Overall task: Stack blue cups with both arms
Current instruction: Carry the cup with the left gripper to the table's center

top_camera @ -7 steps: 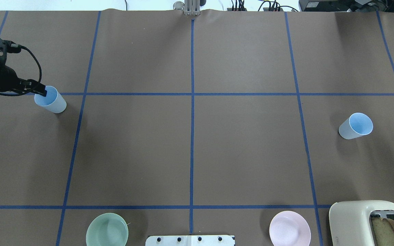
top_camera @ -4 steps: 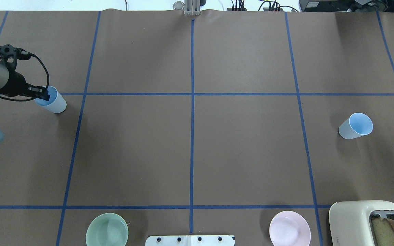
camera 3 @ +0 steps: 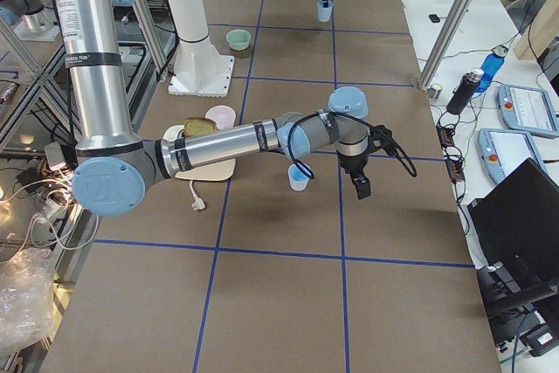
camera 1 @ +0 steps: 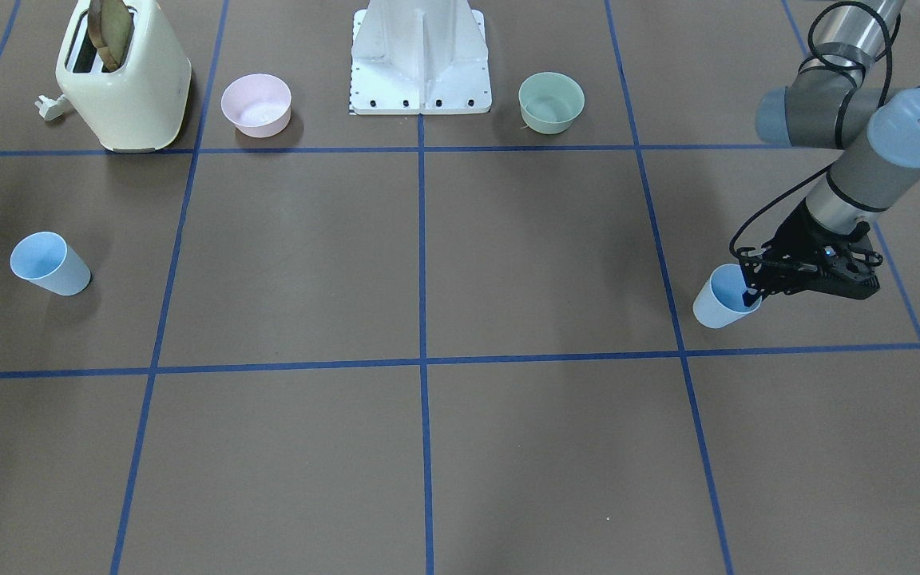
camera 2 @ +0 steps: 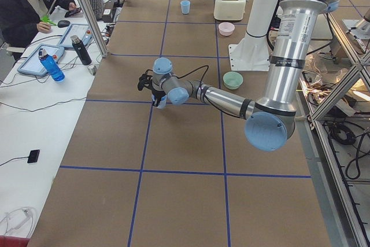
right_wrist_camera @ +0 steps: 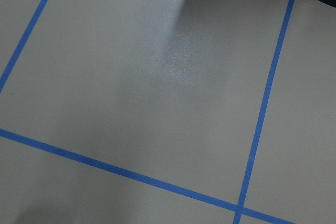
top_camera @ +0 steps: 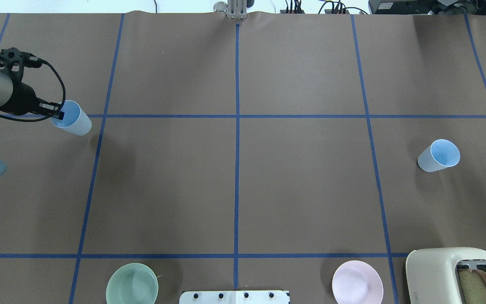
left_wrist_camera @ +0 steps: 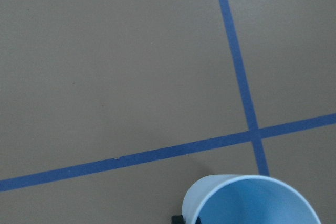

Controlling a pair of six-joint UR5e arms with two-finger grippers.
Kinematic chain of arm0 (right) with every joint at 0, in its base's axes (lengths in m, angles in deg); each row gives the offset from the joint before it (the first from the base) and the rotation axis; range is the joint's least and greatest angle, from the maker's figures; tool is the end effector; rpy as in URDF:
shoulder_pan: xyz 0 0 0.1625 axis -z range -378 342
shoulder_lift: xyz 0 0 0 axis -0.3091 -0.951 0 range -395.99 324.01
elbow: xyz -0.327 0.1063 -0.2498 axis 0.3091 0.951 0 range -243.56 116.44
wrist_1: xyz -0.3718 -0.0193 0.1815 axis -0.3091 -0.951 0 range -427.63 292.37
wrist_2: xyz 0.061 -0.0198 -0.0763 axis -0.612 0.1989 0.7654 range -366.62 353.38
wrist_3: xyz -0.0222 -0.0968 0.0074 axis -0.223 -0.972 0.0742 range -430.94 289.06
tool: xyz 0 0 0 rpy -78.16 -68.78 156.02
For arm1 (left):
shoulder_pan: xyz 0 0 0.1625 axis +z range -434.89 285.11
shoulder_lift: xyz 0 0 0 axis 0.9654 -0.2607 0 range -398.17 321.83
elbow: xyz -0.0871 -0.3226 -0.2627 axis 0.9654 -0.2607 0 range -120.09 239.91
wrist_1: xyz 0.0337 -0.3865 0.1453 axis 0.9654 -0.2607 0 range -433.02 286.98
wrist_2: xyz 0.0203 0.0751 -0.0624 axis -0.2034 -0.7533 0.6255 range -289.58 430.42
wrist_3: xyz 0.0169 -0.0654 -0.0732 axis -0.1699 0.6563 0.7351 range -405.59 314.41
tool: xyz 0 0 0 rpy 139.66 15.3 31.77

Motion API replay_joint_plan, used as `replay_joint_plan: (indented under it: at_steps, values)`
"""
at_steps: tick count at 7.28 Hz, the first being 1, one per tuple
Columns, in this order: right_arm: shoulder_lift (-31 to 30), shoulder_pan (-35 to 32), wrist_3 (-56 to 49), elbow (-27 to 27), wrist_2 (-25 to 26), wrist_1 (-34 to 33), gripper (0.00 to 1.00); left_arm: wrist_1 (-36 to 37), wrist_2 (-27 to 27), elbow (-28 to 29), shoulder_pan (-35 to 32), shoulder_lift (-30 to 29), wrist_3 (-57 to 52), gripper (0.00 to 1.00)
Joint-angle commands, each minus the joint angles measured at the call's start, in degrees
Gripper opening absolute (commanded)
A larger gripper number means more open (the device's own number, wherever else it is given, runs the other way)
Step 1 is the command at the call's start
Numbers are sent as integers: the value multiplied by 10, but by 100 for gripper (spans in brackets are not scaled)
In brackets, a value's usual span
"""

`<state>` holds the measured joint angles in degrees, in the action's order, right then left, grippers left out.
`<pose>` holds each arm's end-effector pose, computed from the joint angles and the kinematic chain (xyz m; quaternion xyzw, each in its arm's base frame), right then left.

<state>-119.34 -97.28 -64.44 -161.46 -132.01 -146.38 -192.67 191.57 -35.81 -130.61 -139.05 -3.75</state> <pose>-0.0288 -0.5583 0.5159 0.1659 -0.3247 -0.1020 0.9255 0.2628 -0.5308 0.4548 0.1457 0.4276 0.0468 0.8909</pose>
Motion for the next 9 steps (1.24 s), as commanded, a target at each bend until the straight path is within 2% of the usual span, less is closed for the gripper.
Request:
replay_joint_plan:
  at_steps: [1, 2, 4, 6, 7, 8, 9]
  values:
    - [-1, 0, 1, 0, 0, 0, 100, 123, -6, -49, 5, -80, 34, 0]
    - [-1, 1, 1, 0, 0, 0, 100, 160, -25, -48, 44, -133, 94, 0]
    - [0, 1, 1, 2, 0, 0, 100, 259, -106, -39, 151, -247, 190, 0]
    - [1, 1, 2, 3, 1, 0, 100, 276, -162, -14, 227, -300, 254, 0]
    - [1, 2, 5, 3, 0, 0, 100, 274, -195, 24, 258, -334, 272, 0]
    - [1, 7, 20, 2, 0, 0, 100, 268, -214, 53, 282, -354, 278, 0]
    - [2, 9, 23, 1, 0, 0, 100, 268, -222, 57, 291, -358, 278, 0]
